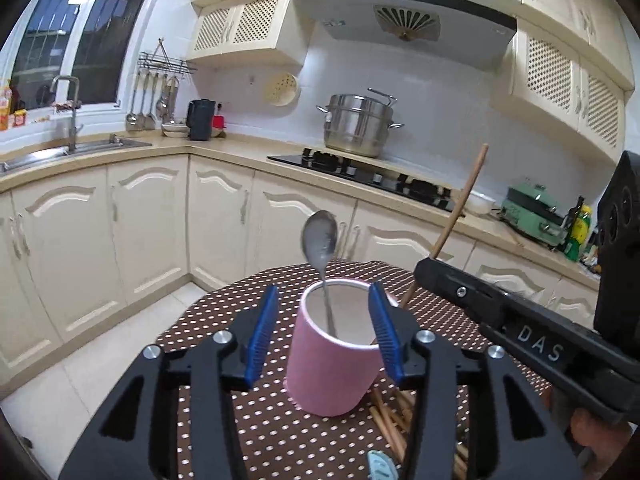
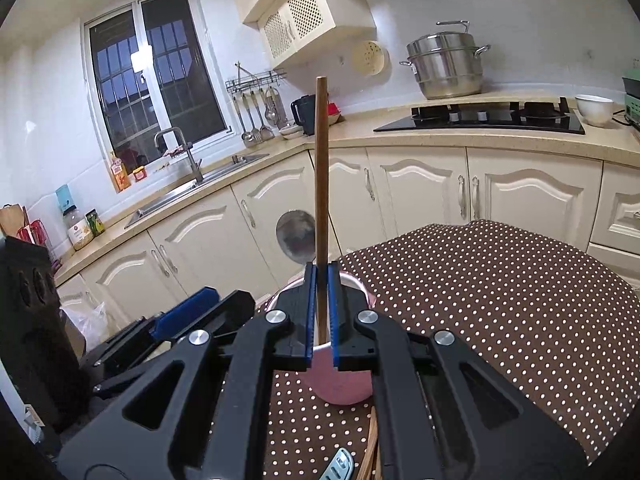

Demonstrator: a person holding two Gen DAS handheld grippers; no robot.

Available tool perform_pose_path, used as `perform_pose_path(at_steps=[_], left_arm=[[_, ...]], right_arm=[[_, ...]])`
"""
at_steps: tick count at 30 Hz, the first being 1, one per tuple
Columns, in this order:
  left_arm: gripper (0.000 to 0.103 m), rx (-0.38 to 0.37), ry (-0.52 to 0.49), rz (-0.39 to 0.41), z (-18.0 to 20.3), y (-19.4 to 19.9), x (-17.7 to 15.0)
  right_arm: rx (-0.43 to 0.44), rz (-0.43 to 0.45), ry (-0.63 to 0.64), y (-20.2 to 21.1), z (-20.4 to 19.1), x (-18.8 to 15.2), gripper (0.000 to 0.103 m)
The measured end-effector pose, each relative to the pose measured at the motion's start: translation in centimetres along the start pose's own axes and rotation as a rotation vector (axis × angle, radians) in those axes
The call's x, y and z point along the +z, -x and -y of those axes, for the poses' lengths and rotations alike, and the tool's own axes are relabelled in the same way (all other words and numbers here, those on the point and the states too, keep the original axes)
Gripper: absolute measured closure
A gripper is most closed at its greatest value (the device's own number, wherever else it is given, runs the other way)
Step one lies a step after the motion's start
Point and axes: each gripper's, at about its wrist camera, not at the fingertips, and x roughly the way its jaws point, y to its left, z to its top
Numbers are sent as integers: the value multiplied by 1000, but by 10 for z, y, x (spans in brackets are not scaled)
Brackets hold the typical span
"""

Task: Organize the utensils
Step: 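Lower the spoon into the pink cup with the left tool while the right tool drops the chopstick in, then grasp the light blue knife with the left tool while the right tool grasps another chopstick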

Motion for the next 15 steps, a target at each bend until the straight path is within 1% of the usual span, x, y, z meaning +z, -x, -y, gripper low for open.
perform_pose_path(at_steps=[3, 4, 5, 6, 7, 8, 15], left_arm=[[51, 19, -4, -15, -3, 6, 0], [50, 21, -1, -28, -4, 7, 0], [50, 21, 4, -40, -6, 9, -1], [50, 19, 11, -48, -8, 11, -1], [50, 17, 17, -54, -9, 13, -1], [50, 16, 21, -60, -10, 14, 0], [50, -3, 41, -137, -13, 25, -4]], right_arm=[[-4, -13, 3, 0, -2, -3, 96], [-7, -17, 3, 0, -3, -3, 94], [-8, -22, -1, 1, -3, -3, 90], [-7, -23, -6, 2, -2, -3, 77], [-7, -18, -11, 3, -2, -3, 57], [-11, -8, -11, 7, -3, -3, 52], [-21, -10, -7, 23, -5, 0, 52]])
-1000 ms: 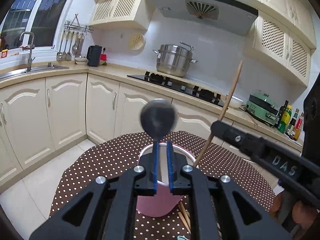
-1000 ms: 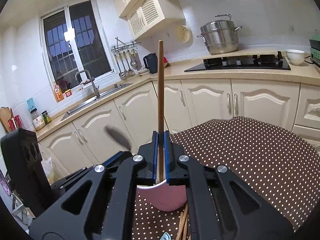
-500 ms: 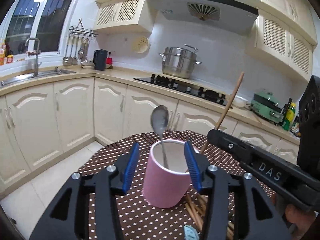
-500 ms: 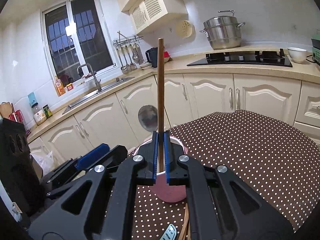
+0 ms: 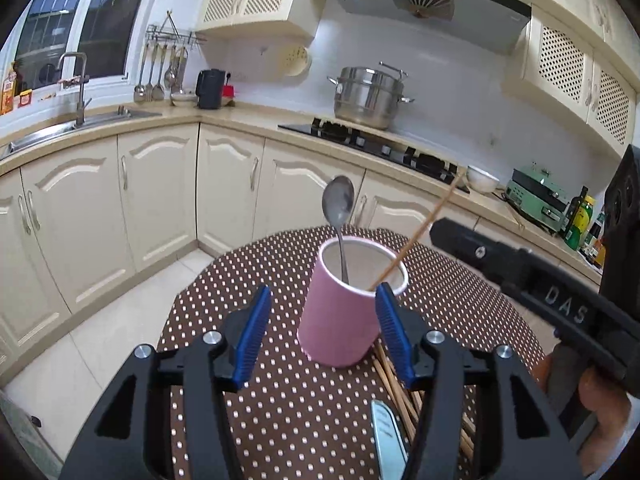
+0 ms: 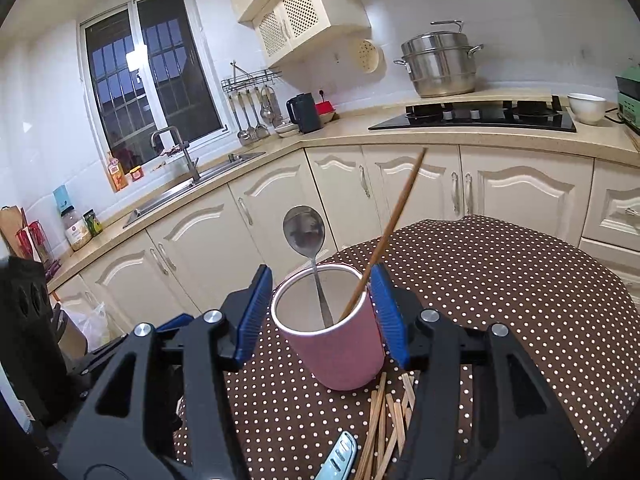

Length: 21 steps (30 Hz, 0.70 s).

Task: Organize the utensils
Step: 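Grasp the light blue knife with the left tool while the right tool grasps another chopstick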

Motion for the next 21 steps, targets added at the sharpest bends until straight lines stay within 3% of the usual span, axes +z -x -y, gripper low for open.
perform_pose_path(at_steps=[4, 11, 15, 21], left_arm=[[50, -42, -2, -115, 4, -1, -8], [50, -50, -37, -392, 17, -21, -45], [50, -67, -46, -498, 25, -31, -63], [50, -69, -54, -605, 39, -45, -83]], right_arm=[[-22, -30, 12, 10, 5, -4, 51], [-112, -206, 45, 17, 27, -31, 50], [-150, -309, 43, 22, 44, -53, 50], [-160, -357, 19, 41, 60, -71, 50]])
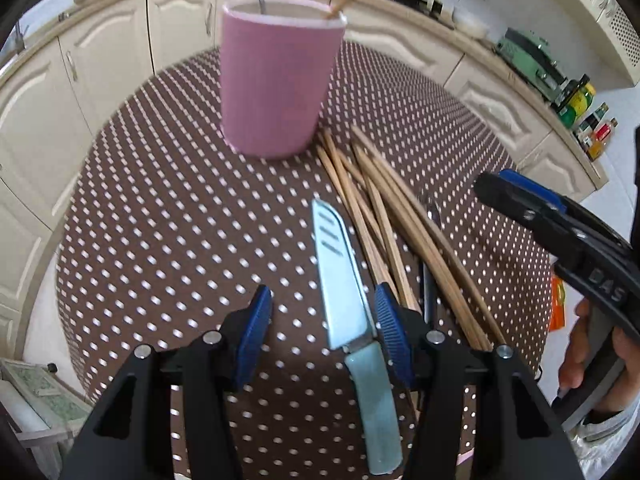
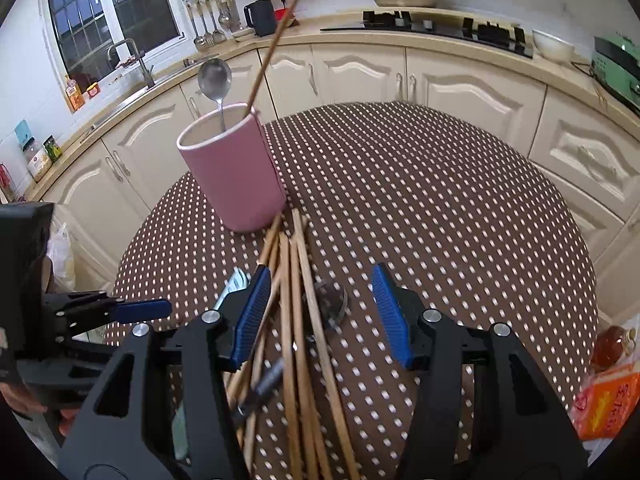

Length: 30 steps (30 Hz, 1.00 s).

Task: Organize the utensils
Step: 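Grasp the light blue knife with the left tool while the right tool grasps another chopstick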

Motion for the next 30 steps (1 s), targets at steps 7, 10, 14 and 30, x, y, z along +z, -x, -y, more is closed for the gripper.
perform_pose_path(at_steps=[7, 10, 14, 30], left_arm=[[50, 85, -23, -23, 11, -18, -1], [50, 123, -40, -28, 16, -22, 0], [48, 156, -54, -35, 21, -26, 3], [76, 180, -33, 6, 28, -35, 13]], right_arm=[[3, -13, -37, 9, 20, -15, 48], [11, -25, -47, 8, 26, -18, 48], [12, -32, -51, 9, 30, -19, 48], [-18, -107, 3, -1, 25, -6, 48]])
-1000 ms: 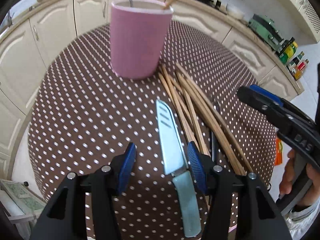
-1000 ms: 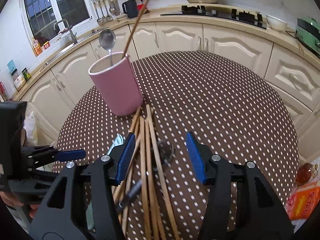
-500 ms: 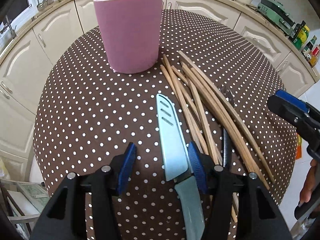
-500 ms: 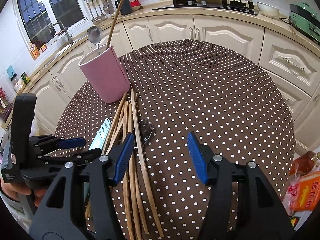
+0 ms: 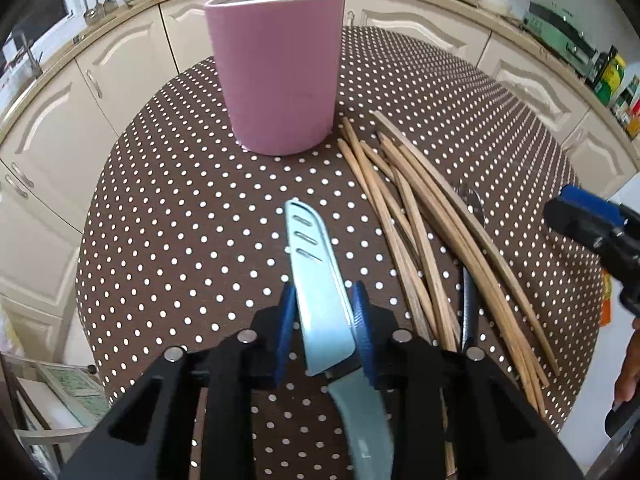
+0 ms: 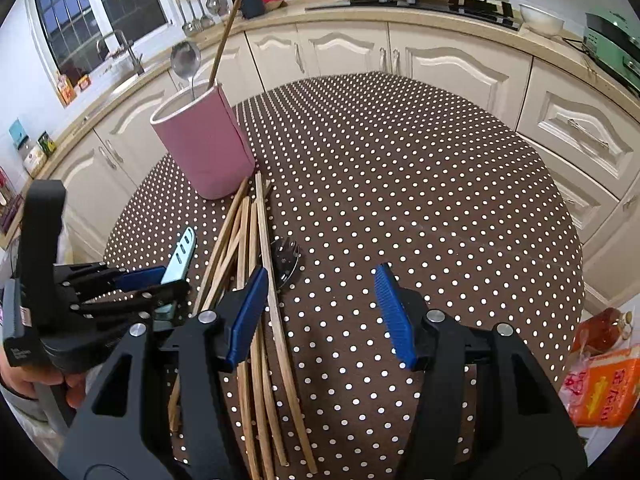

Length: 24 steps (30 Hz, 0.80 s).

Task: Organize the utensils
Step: 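Grasp the light blue knife with the left tool while the right tool grasps another chopstick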

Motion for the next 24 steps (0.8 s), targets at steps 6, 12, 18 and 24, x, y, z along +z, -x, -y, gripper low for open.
perform_pose_path(at_steps=[6, 12, 18, 24], left_arm=[[78, -43, 84, 54, -22, 10, 1], [78, -63, 152, 113, -48, 28, 5], [78, -76, 188, 145, -65, 36, 6], [78, -99, 206, 139, -79, 33, 7]], right_arm=[[-9, -83, 80, -19, -17, 16, 48], [-14, -167, 149, -45, -35, 35, 68], [-50, -212, 184, -65, -42, 48, 69], [-41, -256, 193, -78, -42, 54, 70]])
